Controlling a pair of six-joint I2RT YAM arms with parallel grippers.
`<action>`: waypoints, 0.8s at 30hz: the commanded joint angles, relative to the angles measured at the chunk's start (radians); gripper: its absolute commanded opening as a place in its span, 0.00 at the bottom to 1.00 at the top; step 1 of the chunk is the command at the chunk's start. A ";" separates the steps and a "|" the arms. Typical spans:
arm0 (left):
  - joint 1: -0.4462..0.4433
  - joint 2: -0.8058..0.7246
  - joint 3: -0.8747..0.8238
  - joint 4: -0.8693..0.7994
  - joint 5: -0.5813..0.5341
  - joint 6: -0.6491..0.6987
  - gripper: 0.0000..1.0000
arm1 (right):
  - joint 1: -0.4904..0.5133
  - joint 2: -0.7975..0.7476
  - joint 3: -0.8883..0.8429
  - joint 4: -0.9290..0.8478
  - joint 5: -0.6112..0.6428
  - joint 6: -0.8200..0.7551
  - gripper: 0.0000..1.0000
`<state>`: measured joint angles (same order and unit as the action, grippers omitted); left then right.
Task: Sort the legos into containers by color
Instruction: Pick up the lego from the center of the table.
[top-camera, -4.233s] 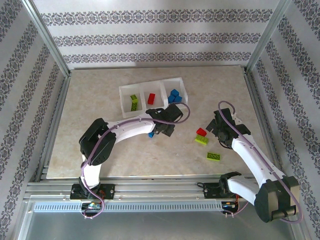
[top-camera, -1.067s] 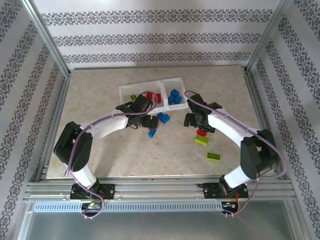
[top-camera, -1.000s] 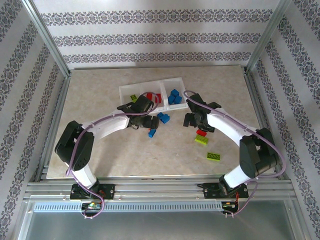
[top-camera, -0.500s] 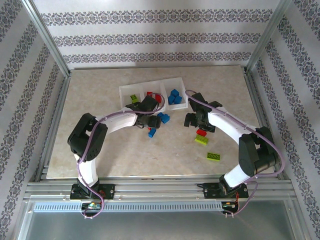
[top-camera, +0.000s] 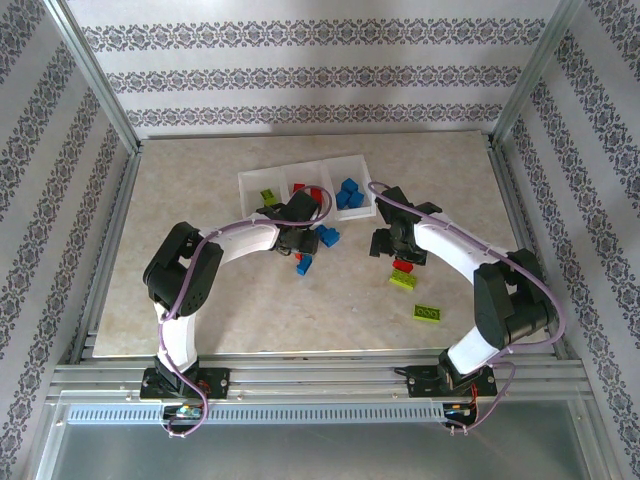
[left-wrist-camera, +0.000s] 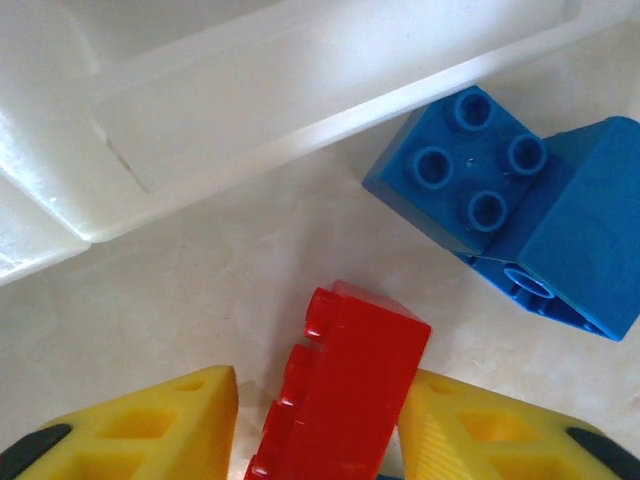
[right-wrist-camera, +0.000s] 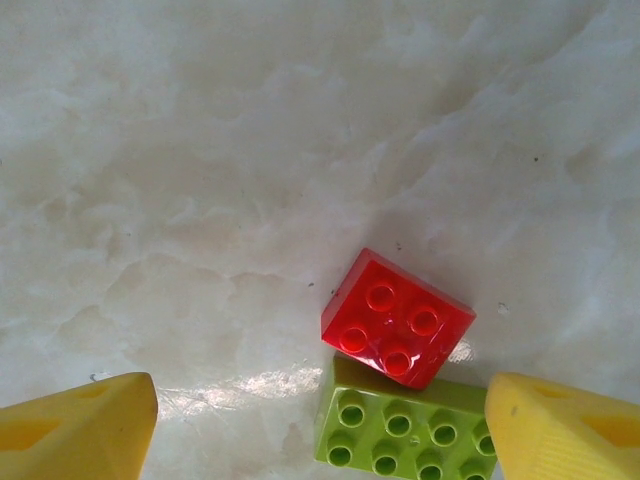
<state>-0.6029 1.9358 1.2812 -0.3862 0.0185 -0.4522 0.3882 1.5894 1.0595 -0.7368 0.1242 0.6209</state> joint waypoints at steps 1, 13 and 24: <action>-0.011 0.008 -0.014 0.015 -0.038 -0.024 0.39 | -0.011 0.008 0.005 -0.018 -0.014 -0.012 0.84; -0.011 0.012 -0.037 0.030 -0.034 -0.040 0.31 | -0.044 -0.010 -0.052 -0.022 -0.021 -0.012 0.82; -0.011 -0.071 -0.036 0.008 -0.062 -0.031 0.19 | -0.063 -0.008 -0.095 -0.013 -0.021 -0.014 0.83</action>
<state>-0.6029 1.9259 1.2530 -0.3737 -0.0120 -0.4805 0.3351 1.5894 0.9798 -0.7368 0.1059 0.6205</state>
